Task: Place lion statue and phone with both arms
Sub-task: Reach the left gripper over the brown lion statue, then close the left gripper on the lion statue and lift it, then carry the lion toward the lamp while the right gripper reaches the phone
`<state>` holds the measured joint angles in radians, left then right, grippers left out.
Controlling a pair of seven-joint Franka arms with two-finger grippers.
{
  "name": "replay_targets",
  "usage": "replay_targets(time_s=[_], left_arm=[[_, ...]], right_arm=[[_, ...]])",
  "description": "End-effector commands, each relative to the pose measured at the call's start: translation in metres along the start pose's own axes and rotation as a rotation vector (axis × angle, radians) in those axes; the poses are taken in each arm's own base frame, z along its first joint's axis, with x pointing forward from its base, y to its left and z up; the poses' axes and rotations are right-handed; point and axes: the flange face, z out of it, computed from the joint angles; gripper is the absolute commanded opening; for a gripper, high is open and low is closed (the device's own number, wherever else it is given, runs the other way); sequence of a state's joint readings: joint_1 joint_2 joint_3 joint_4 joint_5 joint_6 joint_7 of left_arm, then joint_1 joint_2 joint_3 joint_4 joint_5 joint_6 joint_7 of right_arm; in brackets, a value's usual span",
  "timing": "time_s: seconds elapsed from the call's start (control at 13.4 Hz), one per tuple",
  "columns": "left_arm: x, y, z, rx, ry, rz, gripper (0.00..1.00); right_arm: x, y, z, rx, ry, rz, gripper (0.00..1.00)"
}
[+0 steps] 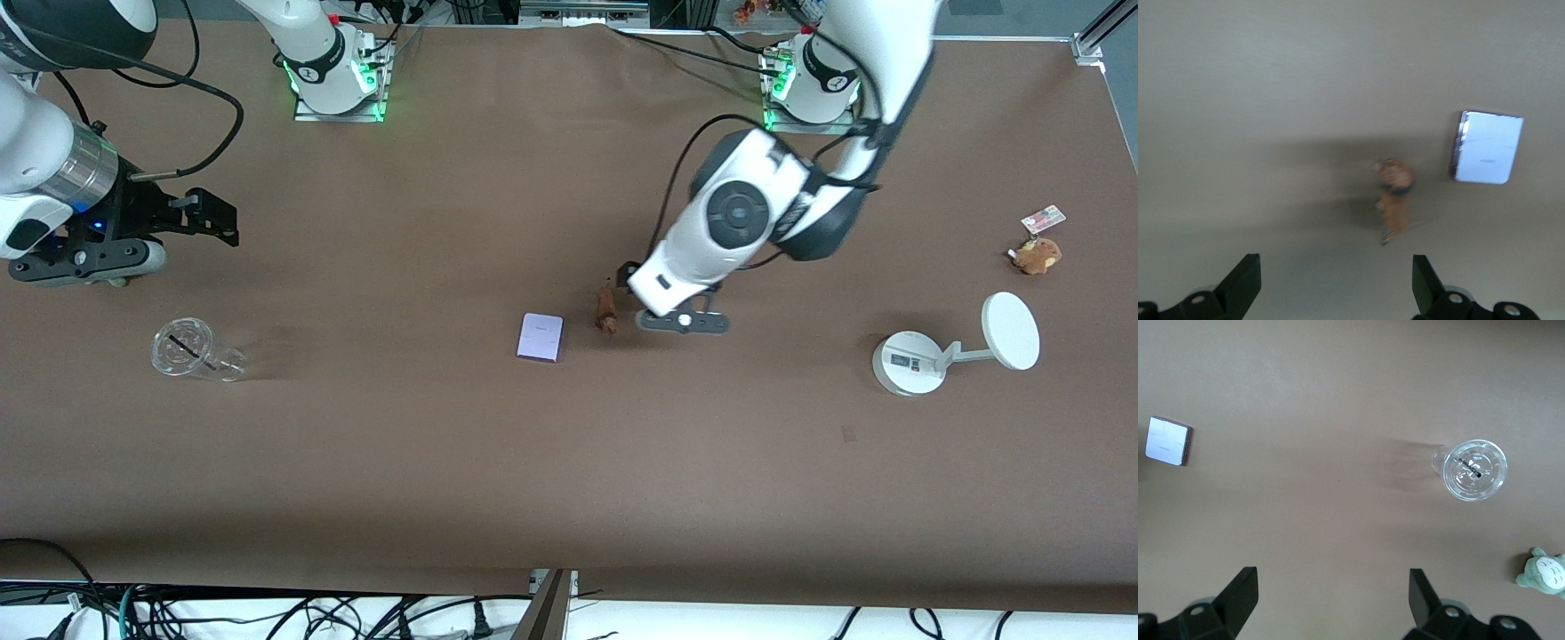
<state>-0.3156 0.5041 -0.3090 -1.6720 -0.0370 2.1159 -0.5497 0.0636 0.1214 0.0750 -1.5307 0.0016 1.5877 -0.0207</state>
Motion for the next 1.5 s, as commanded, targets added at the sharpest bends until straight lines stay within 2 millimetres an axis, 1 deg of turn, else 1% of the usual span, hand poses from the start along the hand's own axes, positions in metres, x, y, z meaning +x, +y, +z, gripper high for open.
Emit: replay_targets(time_s=[0.0, 0.07, 0.15, 0.22, 0.3, 0.45, 0.6, 0.67, 0.75, 0.82, 0.97, 1.05, 1.12, 1.2, 1.27, 1.35, 1.42], left_arm=[[0.010, 0.005, 0.024, 0.016, 0.054, -0.028, 1.00], [0.001, 0.025, 0.046, 0.015, 0.054, -0.021, 1.00], [-0.005, 0.038, 0.071, 0.024, 0.067, -0.010, 1.00], [-0.004, 0.041, 0.088, 0.031, 0.095, -0.008, 1.00], [-0.003, 0.043, 0.099, 0.036, 0.112, -0.013, 1.00], [-0.012, 0.058, 0.117, 0.031, 0.134, -0.020, 1.00], [-0.018, 0.063, 0.136, 0.048, 0.139, -0.009, 1.00], [-0.017, 0.061, 0.138, 0.069, 0.155, 0.016, 0.77], [-0.016, 0.061, 0.137, 0.068, 0.158, 0.015, 0.50], [-0.014, 0.059, 0.134, 0.069, 0.161, 0.012, 0.33], [-0.010, 0.056, 0.126, 0.070, 0.167, 0.015, 0.10], [-0.008, 0.054, 0.117, 0.067, 0.175, 0.011, 0.06], [-0.002, 0.047, 0.105, 0.071, 0.177, -0.006, 0.03], [0.005, 0.036, 0.093, 0.087, 0.161, -0.033, 0.03], [0.011, 0.022, 0.076, 0.109, 0.151, -0.055, 0.03], [0.017, 0.009, 0.054, 0.129, 0.149, -0.056, 0.03], [0.025, -0.013, 0.035, 0.153, 0.135, -0.058, 0.03]], right_arm=[[-0.002, 0.001, 0.003, -0.009, -0.010, -0.010, 1.00], [-0.002, 0.001, 0.003, -0.009, -0.011, -0.010, 1.00], [-0.002, 0.001, 0.003, -0.009, -0.010, -0.010, 1.00], [-0.002, 0.001, 0.004, -0.009, -0.013, -0.011, 1.00], [-0.002, 0.001, 0.004, -0.010, -0.014, -0.011, 1.00], [-0.002, 0.001, 0.004, -0.009, -0.014, -0.011, 1.00], [-0.002, 0.001, 0.004, -0.010, -0.016, -0.011, 1.00], [-0.002, 0.001, 0.004, -0.009, -0.016, -0.011, 1.00], [-0.002, 0.001, 0.004, -0.010, -0.016, -0.011, 1.00], [-0.002, 0.001, 0.004, -0.010, -0.016, -0.011, 1.00], [-0.002, 0.001, 0.004, -0.009, -0.016, -0.013, 1.00], [-0.002, 0.001, 0.004, -0.009, -0.016, -0.011, 1.00], [-0.002, 0.001, 0.005, -0.009, -0.017, -0.011, 1.00], [-0.002, 0.001, 0.005, -0.009, -0.016, -0.013, 1.00], [-0.002, 0.001, 0.005, -0.008, -0.017, -0.011, 1.00], [-0.002, 0.001, 0.006, -0.007, -0.019, -0.010, 1.00], [-0.002, 0.001, 0.006, -0.007, -0.022, 0.001, 1.00]])
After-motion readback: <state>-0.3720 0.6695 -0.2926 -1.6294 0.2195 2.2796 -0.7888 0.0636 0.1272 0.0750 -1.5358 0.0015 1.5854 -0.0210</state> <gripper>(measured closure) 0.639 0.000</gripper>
